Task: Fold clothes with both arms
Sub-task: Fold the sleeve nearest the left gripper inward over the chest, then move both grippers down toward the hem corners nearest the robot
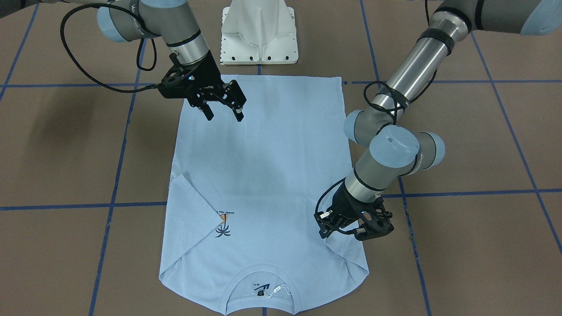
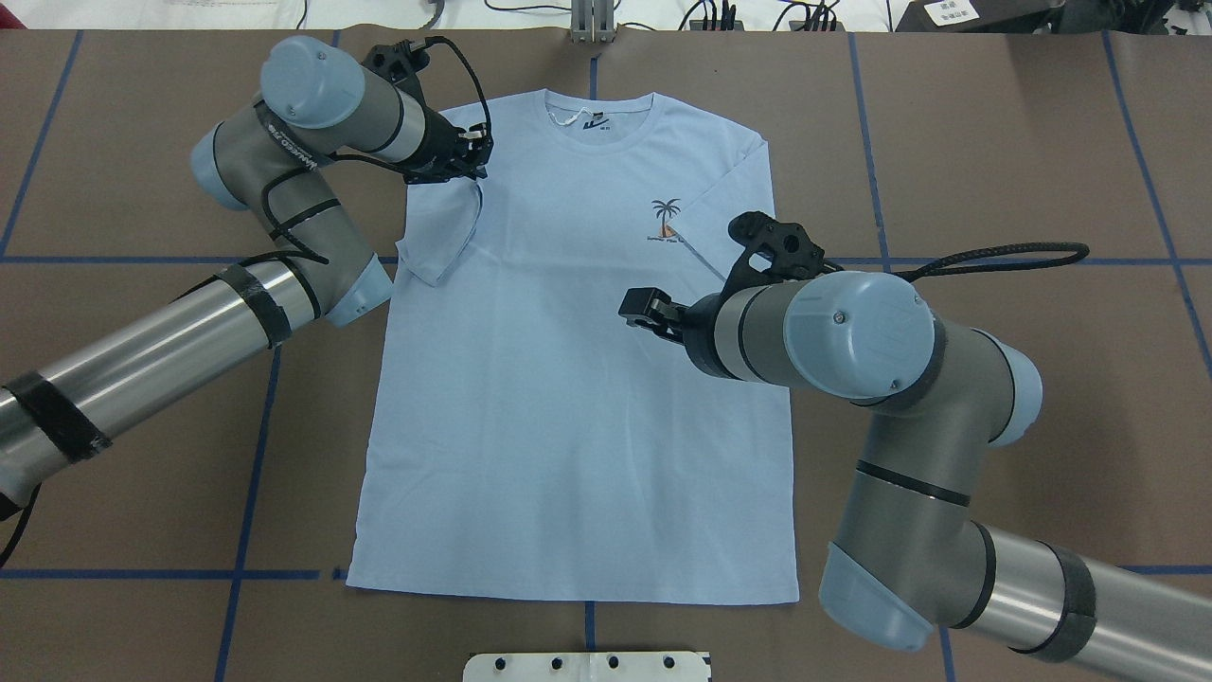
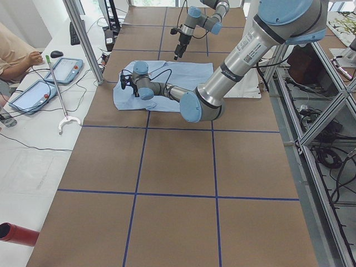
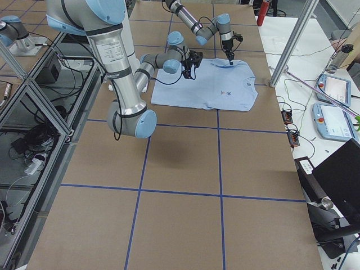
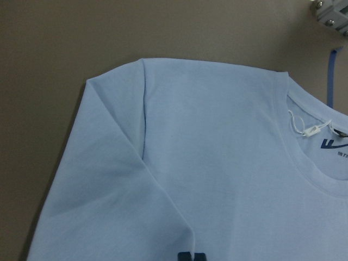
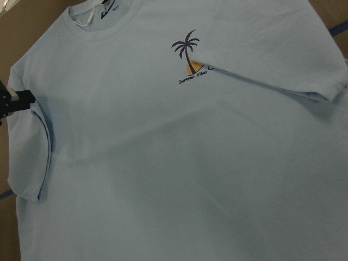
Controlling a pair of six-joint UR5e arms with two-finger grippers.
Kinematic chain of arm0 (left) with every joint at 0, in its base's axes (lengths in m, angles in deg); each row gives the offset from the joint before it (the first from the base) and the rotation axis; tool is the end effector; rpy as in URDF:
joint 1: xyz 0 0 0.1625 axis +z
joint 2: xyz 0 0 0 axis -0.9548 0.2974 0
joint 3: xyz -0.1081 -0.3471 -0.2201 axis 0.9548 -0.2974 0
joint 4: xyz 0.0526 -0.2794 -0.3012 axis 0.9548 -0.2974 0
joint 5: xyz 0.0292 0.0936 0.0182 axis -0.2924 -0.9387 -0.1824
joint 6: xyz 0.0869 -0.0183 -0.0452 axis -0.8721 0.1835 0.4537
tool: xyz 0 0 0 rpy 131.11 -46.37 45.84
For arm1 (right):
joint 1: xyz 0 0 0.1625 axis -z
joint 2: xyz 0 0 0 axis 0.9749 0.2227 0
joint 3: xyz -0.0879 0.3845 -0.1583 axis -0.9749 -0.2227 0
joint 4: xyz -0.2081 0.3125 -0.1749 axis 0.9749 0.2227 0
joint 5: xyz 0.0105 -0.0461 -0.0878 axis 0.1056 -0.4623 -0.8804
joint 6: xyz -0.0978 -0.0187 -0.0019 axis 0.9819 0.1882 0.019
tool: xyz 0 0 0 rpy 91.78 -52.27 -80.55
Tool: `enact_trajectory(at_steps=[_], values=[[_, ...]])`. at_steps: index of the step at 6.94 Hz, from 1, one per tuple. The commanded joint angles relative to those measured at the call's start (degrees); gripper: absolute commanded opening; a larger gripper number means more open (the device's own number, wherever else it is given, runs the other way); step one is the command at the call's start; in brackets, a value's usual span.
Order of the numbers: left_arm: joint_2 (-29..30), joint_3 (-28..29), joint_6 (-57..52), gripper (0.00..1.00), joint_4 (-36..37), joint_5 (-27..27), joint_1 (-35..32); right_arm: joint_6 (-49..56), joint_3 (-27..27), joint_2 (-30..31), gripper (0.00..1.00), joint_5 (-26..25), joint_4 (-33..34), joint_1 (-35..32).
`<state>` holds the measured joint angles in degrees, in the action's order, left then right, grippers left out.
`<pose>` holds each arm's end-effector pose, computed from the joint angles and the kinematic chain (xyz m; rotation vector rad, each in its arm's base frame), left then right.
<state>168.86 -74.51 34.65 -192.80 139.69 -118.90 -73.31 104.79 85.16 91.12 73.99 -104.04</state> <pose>0.4993 -0.6589 0.3064 0.2083 1.1687 -0.3676 -0.4738 -0.3833 0.2136 0.1392 -1.1217 0.5000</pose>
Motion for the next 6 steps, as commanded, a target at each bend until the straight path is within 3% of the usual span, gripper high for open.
enact_trajectory(at_steps=[1,2,3,5,6], values=[[-4.40,-10.16,4.39,0.93,0.00,0.54,1.37,-0.51,0.36,0.59,1.00,-1.12,0.09,0.19],[-9.47,-18.23,5.30,0.92,0.52,0.55,4.08,-3.99,1.24,1.90,1.00,-2.00,0.17,2.80],[-13.00,-24.14,9.57,0.86,2.96,0.46,5.76,-6.98,4.90,5.40,1.00,-6.18,1.74,7.26],[-20.38,-37.76,10.40,0.88,4.47,0.46,6.82,-13.37,12.99,7.54,0.98,-8.07,17.24,14.48],[-20.77,-39.48,10.49,0.89,6.31,0.20,7.78,-20.04,12.93,8.59,0.99,-10.33,20.01,17.30]])
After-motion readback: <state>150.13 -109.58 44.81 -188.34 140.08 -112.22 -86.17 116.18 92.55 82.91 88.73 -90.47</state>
